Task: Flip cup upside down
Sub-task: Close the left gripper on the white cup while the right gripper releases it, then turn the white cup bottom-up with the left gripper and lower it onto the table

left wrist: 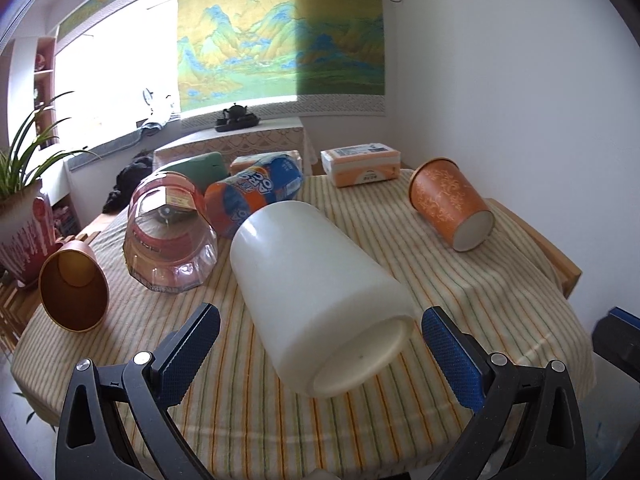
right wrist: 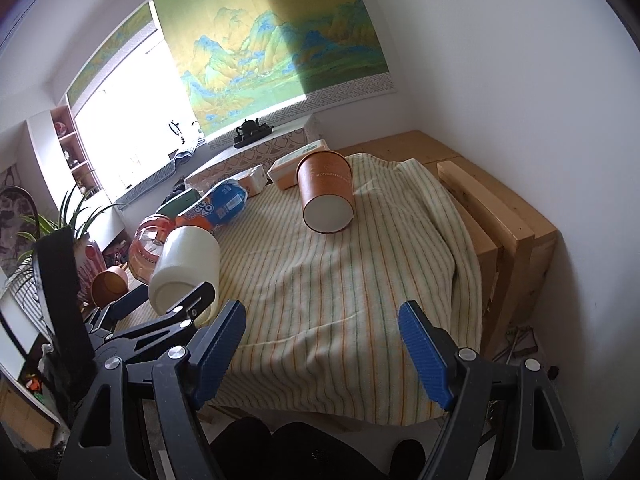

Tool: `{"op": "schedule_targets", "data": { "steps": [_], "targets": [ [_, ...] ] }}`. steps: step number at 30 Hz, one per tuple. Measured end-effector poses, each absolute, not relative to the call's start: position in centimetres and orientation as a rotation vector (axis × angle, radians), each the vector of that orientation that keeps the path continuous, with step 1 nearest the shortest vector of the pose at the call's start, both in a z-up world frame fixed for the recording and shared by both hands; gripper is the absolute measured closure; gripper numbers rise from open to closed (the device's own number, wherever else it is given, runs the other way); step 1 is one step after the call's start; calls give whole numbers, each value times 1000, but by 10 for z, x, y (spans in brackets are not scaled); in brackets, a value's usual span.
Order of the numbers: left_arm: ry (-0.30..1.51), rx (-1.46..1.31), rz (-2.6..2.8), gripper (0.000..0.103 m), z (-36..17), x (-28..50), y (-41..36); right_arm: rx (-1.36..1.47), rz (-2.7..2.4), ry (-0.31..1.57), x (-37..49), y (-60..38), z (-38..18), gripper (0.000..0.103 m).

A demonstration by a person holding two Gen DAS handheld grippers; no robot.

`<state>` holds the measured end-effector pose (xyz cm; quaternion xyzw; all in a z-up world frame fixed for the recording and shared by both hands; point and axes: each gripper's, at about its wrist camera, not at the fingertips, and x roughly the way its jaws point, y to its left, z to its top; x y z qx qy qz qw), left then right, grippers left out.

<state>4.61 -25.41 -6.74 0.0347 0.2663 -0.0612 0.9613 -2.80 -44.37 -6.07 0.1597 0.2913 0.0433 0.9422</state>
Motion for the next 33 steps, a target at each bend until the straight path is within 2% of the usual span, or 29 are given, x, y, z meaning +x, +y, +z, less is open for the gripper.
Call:
{"op": "schedule_targets", "data": {
  "steps": [4,6,10,19,33],
  "targets": [
    [538,97,-118,1,-72,47,-258,336,82,588,-28,-447,-60,28],
    [528,104,-120,4,-71,45,-257,338,80,586,-27,-447,-59,28],
    [524,102,-139,19,-66,42,-253,344,88,586,-25,-443,-59,28],
    [548,116,-188,20,-59,33,-237,336,87,583,-23,-435,-56,28],
    [716,182,-442,24,5,56,-212,358,124,590,-15,-424,-61,28]
  ]
}}
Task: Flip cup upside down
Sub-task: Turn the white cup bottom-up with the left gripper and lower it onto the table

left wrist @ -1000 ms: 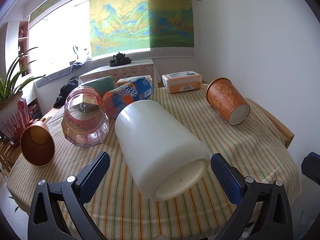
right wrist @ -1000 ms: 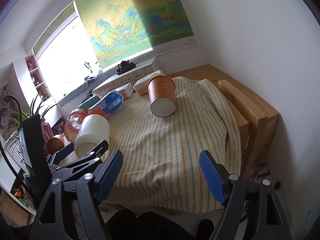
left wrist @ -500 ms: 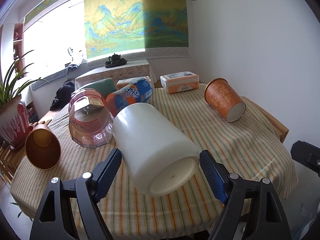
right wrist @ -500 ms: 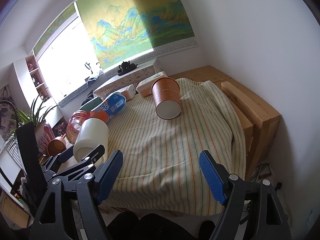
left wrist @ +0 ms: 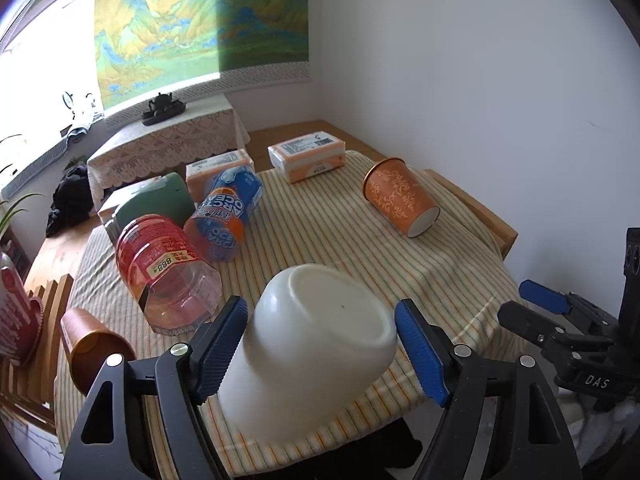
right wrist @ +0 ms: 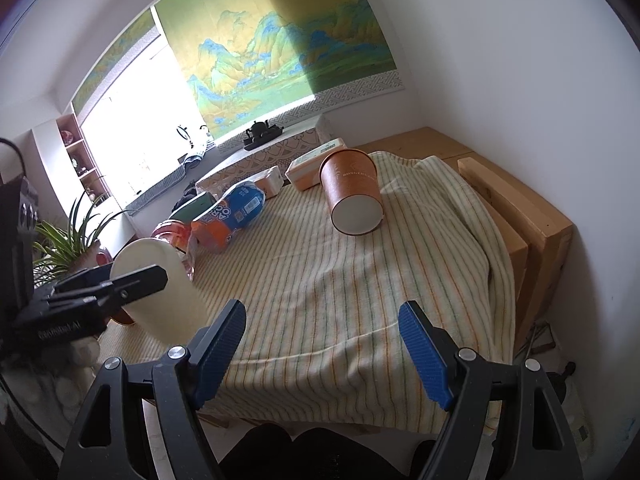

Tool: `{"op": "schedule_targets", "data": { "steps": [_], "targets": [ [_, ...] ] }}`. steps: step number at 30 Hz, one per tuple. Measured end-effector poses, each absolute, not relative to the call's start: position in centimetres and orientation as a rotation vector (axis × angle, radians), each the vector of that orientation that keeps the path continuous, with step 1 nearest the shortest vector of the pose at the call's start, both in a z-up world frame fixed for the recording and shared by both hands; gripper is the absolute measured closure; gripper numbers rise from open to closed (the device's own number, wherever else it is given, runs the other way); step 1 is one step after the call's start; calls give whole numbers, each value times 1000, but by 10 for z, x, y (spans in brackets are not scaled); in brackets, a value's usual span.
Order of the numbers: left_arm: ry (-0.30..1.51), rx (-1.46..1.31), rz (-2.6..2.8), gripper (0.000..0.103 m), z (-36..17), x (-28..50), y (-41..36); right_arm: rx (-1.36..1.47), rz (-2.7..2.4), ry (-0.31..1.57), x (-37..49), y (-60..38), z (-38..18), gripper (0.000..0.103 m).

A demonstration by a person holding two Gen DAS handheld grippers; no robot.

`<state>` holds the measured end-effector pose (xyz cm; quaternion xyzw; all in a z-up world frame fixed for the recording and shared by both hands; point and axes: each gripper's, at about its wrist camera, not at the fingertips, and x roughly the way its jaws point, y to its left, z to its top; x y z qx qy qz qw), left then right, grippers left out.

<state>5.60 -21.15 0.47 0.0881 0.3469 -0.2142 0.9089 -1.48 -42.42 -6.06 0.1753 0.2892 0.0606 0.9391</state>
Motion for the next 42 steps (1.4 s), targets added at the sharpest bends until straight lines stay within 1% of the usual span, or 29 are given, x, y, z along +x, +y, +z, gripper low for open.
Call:
{"op": "schedule_targets", "data": {
  "steps": [6,10,18,19,20,42],
  "targets": [
    [760,56,-458,26,3,87,-194,347,112,599,-14,-423,-61,28],
    [739,-6,-478,27,9,94,-185,342,99,605,-11,-423,-61,28],
    [723,-76,-531,29,13,113,-191,329,89,621,-4,-417,-64,28],
    [726,-77,-535,36,11,115,-192,324,88,622,-3,-417,-64,28],
    [730,-77,-533,51,11,117,-192,322,88,623,-3,-416,-63,28],
    [734,-93,-513,50,2,140,-171,287,115,649,15,-389,-63,28]
  ]
}}
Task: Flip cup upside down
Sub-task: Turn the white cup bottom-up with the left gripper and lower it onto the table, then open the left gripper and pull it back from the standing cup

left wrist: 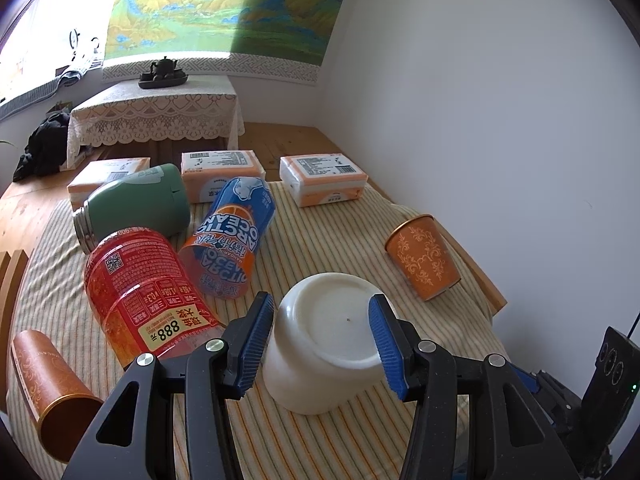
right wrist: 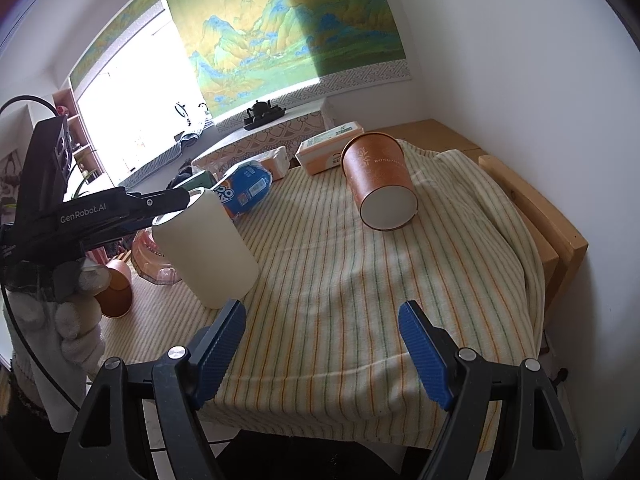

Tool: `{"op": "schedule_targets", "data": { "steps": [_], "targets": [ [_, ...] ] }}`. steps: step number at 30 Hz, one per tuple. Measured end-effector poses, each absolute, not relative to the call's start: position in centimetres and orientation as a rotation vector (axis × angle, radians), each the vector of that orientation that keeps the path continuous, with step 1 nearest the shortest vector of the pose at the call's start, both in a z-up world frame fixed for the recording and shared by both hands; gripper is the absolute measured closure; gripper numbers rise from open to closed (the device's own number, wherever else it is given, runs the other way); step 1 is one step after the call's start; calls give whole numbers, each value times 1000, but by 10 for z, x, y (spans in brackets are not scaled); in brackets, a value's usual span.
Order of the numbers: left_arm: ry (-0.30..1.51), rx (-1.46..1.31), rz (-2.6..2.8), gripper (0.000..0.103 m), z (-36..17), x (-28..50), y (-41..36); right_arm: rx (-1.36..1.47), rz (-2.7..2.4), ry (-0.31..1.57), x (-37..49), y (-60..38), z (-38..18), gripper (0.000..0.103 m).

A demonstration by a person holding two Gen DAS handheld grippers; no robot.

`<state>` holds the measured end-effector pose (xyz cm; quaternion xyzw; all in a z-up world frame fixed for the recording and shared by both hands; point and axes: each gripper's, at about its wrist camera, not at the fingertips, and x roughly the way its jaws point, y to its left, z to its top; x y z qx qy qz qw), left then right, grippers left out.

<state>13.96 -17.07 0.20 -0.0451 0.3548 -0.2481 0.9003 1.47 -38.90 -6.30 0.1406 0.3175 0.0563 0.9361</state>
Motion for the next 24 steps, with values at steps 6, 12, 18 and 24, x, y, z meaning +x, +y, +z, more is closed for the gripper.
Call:
{"op": "schedule_targets", "data": {
  "steps": [6,12,18,24],
  "targets": [
    [733,-92,-510,49,2,143,-170,285,114,648,14,-387,-62,28],
    [733,-88,-504,41,2,141,-169,282,109,644,13,-386,-61,28],
    [707,-91,-510,33,10,131,-162,253,103,632,11,-377,-54,28],
    [668,-97,-490,31,23,115,-145,241,117,622,9,-366,-46,28]
  ]
}}
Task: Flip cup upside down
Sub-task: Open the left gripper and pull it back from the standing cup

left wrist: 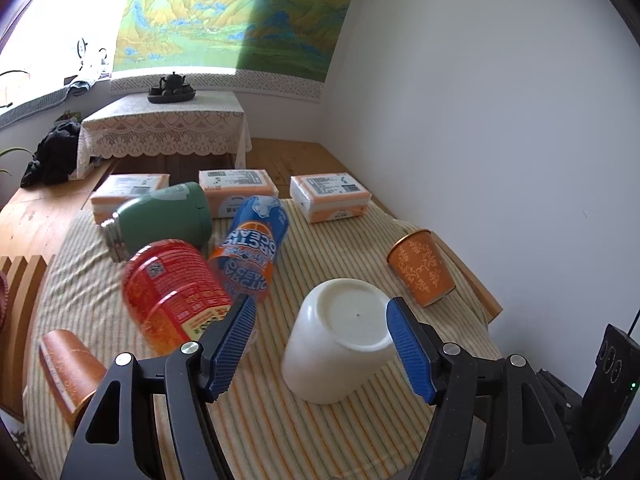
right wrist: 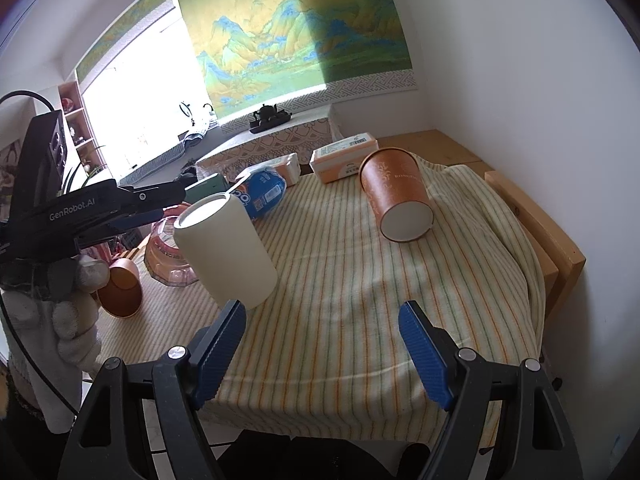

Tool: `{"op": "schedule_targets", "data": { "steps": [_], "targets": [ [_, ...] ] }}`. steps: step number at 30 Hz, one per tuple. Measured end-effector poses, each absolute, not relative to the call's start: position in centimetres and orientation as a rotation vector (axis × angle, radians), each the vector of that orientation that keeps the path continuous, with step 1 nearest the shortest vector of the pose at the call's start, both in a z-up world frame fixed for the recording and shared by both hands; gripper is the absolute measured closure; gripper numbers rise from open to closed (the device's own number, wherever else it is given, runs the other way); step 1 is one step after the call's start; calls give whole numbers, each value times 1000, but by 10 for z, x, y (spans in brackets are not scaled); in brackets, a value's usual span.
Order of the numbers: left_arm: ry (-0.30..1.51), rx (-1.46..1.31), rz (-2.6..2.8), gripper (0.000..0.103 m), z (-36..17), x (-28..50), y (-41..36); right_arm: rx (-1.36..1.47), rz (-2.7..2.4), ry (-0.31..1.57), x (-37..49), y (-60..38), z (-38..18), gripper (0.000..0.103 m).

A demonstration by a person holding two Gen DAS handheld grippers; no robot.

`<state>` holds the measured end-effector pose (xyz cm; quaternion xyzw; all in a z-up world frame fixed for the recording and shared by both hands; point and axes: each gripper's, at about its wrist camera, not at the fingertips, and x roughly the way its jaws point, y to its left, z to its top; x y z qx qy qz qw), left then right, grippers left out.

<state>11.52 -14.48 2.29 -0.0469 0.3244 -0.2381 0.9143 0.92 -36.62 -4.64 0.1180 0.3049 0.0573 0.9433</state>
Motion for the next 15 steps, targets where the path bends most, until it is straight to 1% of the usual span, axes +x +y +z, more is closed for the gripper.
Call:
{"op": "schedule_targets", "data": {
  "steps": [3,9,11,15],
  "targets": [
    [650,-90,-472,29,26,106,-134,231,127,616,10,-358,-43,28],
    [607,-70,-408,28,32,84,-109,213,155,600,11,-340,-34,28],
    [585,-54,-379,22,33,75,-100,198,161,589,11,-331,-30,28],
    [534,-29,-317,19,36,55,-83,160,158,558,8,-315,-21,28]
  ]
}}
